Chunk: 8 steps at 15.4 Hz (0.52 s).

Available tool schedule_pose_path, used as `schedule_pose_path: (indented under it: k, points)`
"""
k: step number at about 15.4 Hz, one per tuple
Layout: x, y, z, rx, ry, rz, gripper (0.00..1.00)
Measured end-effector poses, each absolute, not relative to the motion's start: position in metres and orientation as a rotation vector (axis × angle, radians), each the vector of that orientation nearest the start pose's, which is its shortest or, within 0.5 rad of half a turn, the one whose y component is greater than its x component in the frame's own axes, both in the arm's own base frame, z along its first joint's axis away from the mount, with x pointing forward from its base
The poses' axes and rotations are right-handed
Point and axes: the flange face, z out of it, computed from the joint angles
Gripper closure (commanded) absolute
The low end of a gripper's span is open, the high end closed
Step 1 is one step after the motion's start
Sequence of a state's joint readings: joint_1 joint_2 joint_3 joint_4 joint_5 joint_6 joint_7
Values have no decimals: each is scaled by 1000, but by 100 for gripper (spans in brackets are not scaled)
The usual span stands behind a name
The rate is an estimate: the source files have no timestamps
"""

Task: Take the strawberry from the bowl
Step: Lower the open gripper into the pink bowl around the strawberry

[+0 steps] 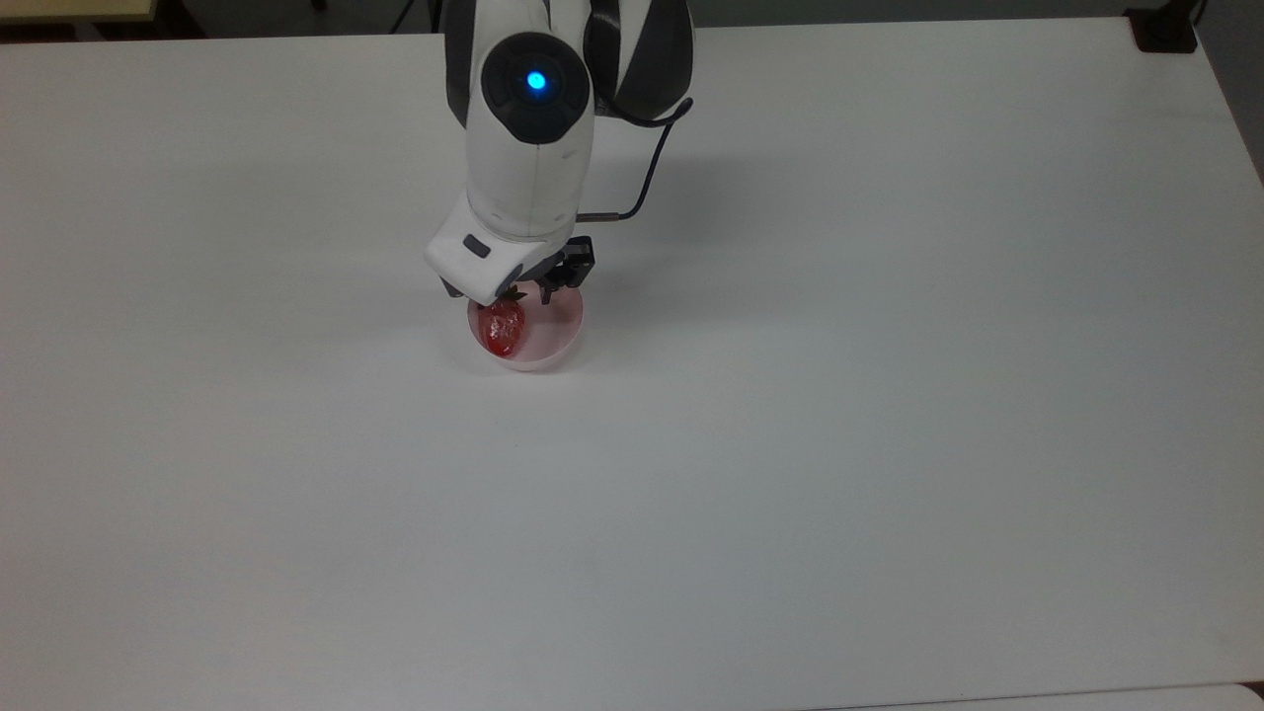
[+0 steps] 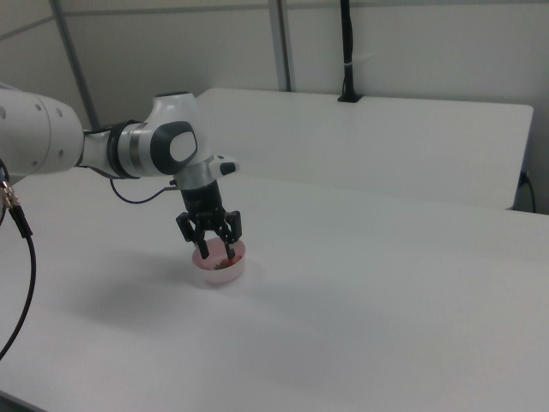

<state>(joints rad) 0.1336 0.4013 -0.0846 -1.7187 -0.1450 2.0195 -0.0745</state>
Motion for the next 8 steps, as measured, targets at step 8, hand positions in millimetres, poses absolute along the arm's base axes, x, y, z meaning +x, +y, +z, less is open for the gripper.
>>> schedule_pose_path:
  k: [8]
  points:
    - [648,33,319,-3274,-425,181,26]
